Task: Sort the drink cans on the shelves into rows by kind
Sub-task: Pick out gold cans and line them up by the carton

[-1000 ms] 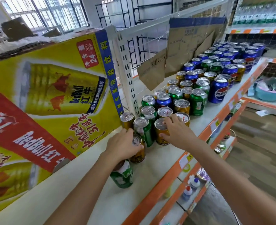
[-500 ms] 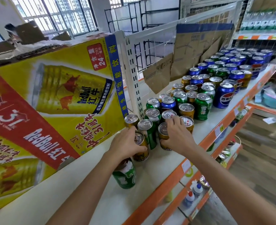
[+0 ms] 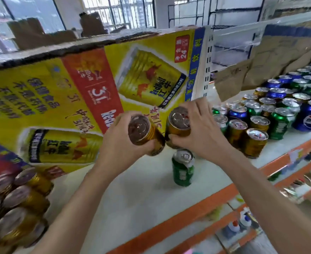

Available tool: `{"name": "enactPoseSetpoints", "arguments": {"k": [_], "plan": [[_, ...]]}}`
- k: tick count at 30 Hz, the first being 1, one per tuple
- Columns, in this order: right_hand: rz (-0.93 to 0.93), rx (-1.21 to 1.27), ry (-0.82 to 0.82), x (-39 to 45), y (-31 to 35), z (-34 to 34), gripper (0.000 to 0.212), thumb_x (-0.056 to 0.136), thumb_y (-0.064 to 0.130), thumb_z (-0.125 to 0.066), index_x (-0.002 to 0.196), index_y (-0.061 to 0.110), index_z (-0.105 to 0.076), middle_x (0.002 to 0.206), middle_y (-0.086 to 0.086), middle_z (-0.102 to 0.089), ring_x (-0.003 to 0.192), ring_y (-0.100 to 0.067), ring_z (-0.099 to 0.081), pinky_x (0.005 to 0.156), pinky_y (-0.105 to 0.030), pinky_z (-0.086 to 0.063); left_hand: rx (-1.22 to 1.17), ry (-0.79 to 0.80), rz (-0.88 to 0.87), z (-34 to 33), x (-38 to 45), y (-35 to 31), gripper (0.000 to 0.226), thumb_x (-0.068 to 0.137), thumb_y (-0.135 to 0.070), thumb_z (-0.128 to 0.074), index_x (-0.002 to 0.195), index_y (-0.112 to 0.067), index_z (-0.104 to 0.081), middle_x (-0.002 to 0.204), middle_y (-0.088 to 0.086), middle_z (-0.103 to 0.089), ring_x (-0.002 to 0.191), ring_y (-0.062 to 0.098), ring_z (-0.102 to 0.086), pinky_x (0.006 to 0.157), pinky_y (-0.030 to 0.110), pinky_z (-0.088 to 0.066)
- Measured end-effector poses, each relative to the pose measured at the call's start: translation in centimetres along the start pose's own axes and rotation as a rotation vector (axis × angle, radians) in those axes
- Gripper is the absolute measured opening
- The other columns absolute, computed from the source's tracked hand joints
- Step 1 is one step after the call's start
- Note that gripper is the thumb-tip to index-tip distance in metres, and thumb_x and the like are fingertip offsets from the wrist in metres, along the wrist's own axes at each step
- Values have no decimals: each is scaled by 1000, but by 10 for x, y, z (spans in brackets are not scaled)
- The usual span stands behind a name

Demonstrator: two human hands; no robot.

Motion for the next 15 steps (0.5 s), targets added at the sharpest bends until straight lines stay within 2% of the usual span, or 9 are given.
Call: {"name": "enactPoseSetpoints", "arguments": {"k": [3,5,7,11,15], "plan": [[102,66,108,0,48,-50,72,71,34,-73,128,6,-39,119,-10,-32,116,-25,-30,92,-22,-24,78,7,139,25,-38,56,64,58,-33,-83,114,-29,-53,108,-11,-56,96,10,-55,74,17,-41],[138,102,223,-5,76,-91,71,72,34,-73,129,9,-38,123,-9,-31,121,-24,-28,94,-23,-24,136,31,239,36,-65,92,65,58,-34,-82,115,-31,-52,109,-9,-57,96,12,-54,75,25,-40],[172,138,349,-16,102,-129,73,72,34,-73,130,11,-36,126,-9,-30,123,-25,-28,99,-25,-26,182,43,329,45,-93,123,64,59,-37,-81,116,-31,-52,108,-8,-56,95,11,-51,73,23,-37],[266,180,568,-46,146,-191,78,74,37,-72,136,12,-32,128,-6,-25,127,-21,-22,103,-25,-27,212,62,474,60,-143,172,69,60,-39,-81,121,-31,-50,112,-8,-53,104,15,-54,79,24,-41],[308,232,658,-68,175,-226,79,72,40,-73,136,15,-32,119,1,-25,123,-16,-26,99,-22,-31,289,115,548,73,-176,198,69,65,-41,-78,125,-30,-45,118,-5,-53,109,18,-51,81,28,-43]]}}
Point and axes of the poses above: each hand's wrist, its own x-axis towards the middle knuckle, its own z-axis out of the back of the hand, y = z × x, the point moved 9 cm from there along x, towards the middle knuckle
